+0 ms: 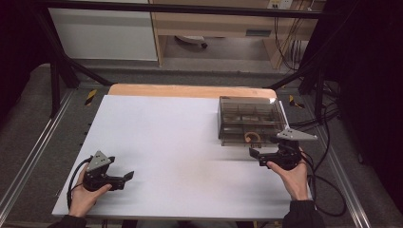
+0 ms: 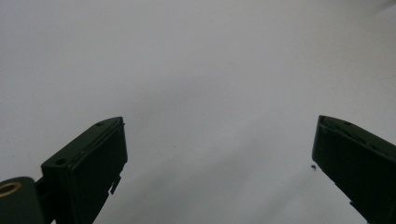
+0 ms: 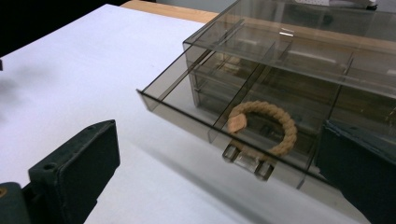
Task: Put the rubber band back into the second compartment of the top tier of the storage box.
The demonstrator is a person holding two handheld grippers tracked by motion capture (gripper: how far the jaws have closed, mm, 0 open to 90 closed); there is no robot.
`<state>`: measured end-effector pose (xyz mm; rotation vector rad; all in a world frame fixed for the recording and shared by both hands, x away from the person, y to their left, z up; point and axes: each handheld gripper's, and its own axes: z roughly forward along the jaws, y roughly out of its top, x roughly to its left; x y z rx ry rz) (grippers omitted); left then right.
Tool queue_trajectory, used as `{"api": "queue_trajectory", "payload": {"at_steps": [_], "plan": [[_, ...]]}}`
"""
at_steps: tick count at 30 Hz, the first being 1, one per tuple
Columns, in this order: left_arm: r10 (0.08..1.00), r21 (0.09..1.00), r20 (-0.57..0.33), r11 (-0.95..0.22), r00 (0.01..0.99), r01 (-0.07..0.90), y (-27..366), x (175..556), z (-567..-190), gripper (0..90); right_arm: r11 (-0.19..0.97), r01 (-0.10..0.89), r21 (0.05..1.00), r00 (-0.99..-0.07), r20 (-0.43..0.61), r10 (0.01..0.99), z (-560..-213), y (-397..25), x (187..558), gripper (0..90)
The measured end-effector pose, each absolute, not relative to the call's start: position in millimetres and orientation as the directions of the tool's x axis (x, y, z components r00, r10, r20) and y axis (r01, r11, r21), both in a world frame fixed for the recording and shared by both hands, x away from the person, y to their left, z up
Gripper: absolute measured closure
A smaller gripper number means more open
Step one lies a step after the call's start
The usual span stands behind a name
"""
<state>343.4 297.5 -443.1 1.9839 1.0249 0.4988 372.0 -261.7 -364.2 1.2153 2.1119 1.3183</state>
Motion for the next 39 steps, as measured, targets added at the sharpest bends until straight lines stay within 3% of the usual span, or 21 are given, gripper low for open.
{"api": "queue_trajectory", "payload": {"at_steps": [21, 39], "plan": [[0.808, 0.816, -0.026, -0.323, 0.588, 0.480, 297, 343, -443, 2.7, 0.253, 0.503, 0.826, -0.635, 0.155, 0.757, -415, -264, 354, 0.9], [0.803, 0.816, -0.030, -0.325, 0.595, 0.479, 295, 342, -444, 2.7, 0.276, 0.554, 0.786, -0.626, 0.175, 0.760, -448, -281, 349, 1.0]]}}
